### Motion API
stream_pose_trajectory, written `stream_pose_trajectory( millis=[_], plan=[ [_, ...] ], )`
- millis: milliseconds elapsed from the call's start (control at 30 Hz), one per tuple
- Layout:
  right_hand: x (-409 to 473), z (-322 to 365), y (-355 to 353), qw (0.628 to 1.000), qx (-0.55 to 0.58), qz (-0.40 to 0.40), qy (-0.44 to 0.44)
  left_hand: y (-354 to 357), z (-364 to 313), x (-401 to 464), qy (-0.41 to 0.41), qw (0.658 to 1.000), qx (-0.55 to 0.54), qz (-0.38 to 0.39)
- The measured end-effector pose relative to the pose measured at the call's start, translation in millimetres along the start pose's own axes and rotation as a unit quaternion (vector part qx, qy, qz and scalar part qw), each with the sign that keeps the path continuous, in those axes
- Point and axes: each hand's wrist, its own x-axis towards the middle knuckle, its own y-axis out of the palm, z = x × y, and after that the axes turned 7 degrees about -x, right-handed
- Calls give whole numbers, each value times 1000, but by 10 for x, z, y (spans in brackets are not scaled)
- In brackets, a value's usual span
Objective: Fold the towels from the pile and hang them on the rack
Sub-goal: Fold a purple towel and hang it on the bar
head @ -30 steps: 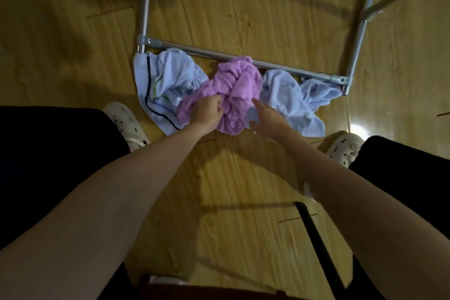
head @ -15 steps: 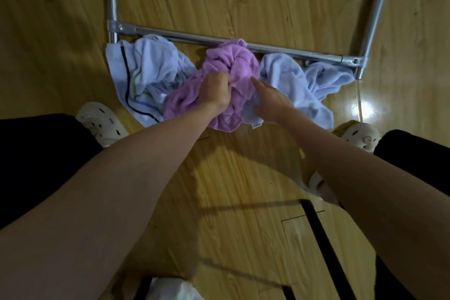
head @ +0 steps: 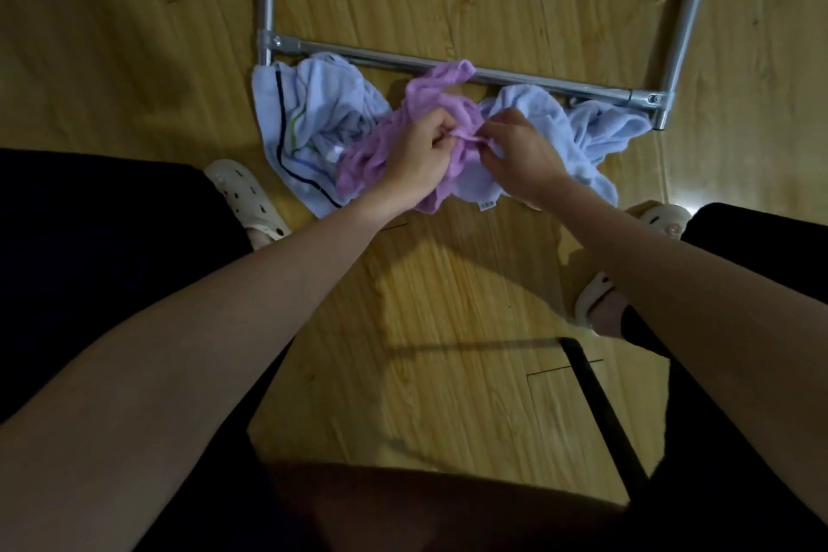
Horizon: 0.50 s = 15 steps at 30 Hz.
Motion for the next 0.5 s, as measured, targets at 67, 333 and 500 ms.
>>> stream_pose_trajectory(
  millis=[67,333,500],
  plan=[
    [-139,98,-127,1000,-13,-11,-19,-100,-91,-94,-8,1000,-4,3],
    [-1037,747,-964,991,-37,-106,-68,-818,-858,-741,54,998,25,21],
    [-1684,1348,-1539,974,20,-189,-120,-1169,-1477,-1277,130,991,9,-20]
  ],
)
